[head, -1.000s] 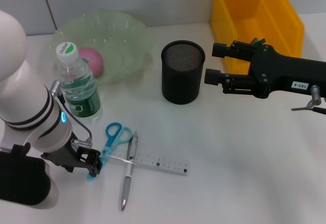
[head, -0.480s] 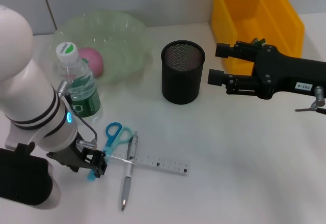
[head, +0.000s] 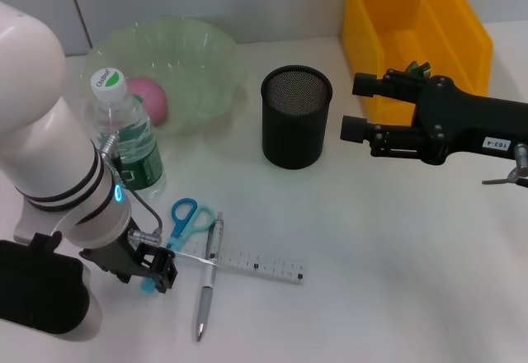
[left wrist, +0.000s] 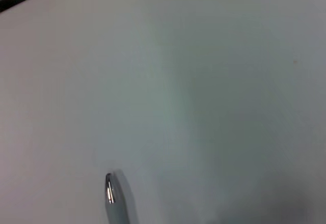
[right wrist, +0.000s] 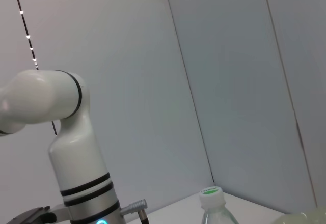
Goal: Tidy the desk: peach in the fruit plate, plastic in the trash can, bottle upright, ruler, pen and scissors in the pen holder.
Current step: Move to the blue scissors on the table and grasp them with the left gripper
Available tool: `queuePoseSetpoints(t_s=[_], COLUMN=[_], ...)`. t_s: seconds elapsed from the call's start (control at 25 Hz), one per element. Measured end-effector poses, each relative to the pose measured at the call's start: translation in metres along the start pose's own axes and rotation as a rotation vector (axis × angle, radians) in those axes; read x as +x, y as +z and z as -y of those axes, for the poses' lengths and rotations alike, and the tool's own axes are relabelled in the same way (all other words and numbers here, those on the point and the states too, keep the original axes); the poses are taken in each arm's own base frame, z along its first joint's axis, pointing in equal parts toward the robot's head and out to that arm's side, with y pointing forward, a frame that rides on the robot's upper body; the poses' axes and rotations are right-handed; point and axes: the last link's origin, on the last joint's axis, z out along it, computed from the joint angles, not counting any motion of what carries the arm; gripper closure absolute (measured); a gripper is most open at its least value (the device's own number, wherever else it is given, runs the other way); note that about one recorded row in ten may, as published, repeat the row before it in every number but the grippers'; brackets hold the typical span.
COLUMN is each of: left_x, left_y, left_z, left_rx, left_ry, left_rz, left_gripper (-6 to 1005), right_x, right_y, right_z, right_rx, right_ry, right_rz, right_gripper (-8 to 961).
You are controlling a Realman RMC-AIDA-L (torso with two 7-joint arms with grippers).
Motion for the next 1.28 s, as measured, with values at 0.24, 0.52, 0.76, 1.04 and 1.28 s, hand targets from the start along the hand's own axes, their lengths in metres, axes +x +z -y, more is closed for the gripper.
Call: queuePoseSetpoints(t_s=[0.24,0.52,0.76,1.04,1.28], left_x=[-0.0002,-0.0024,-0.0047,-0.0064,-0.0079], left_y=[0.0011,0.0011,0.001,0.003,0.0034], left_z=[0.0012,0.0049,0.0067,0.0094,0.01], left_rx=[0.007,0.02,0.018,0.024,0.024], left_ry=[0.008,0.017,0.021,0.03,0.035], left_rz=[-0.005,-0.007,-0.009,-0.017,-0.019], left_gripper=[476,422,370,353,355], right_x=[-0.0002,-0.0016,-0.0026,-0.0025,-0.0017], right_y=[-0.0001,-0.0016,-0.005,-0.0071,-0.0079], right_z=[-0.0003,-0.0006,-0.0021,-0.0032,-0.0036], right_rx=[-0.002,0.0,0.003,0.005,0.008], right_ry=[0.001,0.001,-0.003,-0.002,0.001], right_rz=[0.001,-0.001,0.005,0.011,0.011], right_gripper=[129,129,128,129,128])
